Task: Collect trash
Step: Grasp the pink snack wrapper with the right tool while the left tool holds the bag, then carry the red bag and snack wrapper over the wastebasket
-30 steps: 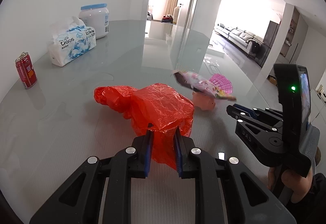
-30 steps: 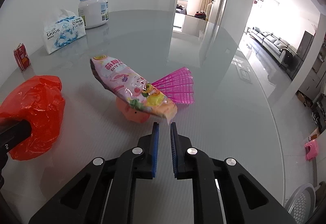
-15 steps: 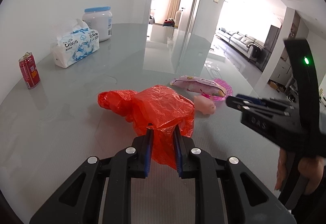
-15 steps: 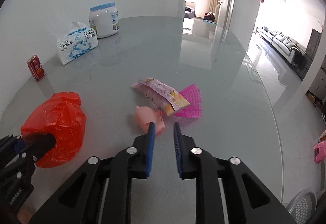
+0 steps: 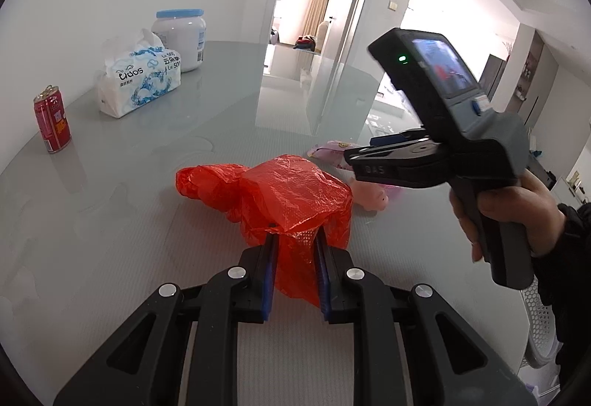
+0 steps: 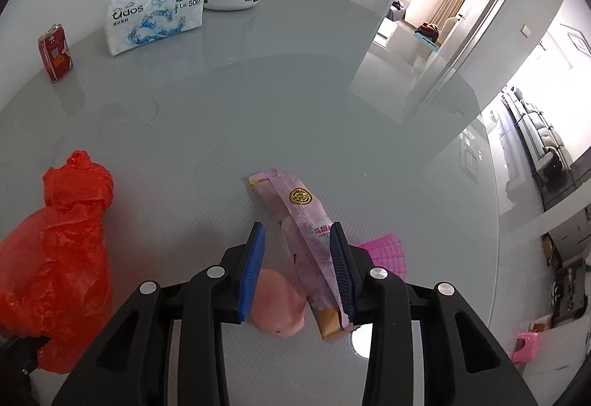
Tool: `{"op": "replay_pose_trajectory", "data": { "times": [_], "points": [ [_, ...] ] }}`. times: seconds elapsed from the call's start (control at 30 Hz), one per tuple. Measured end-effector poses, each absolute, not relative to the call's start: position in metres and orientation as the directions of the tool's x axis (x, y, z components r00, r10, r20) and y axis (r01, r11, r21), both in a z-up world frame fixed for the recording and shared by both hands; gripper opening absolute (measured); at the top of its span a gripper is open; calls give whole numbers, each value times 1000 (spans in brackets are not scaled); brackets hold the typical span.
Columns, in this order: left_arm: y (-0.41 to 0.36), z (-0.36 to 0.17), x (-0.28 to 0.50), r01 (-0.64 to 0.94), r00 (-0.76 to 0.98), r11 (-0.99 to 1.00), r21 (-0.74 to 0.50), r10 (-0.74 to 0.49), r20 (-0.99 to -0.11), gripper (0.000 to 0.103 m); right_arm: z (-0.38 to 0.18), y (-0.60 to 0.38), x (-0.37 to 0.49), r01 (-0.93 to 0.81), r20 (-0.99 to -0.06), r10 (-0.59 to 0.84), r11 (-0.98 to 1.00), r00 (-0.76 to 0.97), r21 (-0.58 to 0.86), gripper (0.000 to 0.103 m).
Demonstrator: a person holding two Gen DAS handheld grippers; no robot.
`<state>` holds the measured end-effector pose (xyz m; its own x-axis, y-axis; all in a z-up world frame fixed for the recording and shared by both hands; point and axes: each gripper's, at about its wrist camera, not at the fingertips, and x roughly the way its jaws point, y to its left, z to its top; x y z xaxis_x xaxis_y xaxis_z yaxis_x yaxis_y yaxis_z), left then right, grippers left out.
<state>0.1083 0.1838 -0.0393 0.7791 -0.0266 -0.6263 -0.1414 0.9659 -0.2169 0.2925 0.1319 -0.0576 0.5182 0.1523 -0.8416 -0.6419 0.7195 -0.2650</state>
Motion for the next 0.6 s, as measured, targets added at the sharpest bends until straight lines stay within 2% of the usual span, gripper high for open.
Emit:
{"op": "replay_pose_trajectory", "data": {
  "times": [0.2,0.3,0.43,0.6],
  "points": [
    [185,-38,107,-134,787,967,-217,-29,-616,19,-71,146,303,-658,-858,95,686,504,-310,37],
    [183,-35,105,-128,798,969,-212,-26,-602,19,-76,150,304,-666,-862,84,673,501,-321,30],
    [181,-33,104,-124,802,970,-209,-26,-596,19,-69,149,301,-665,-857,126,690,499,-286,25],
    [180,-32,100,-122,811,971,-208,-24,-585,19,-43,134,287,-630,-823,205,745,529,-220,24]
  ]
}}
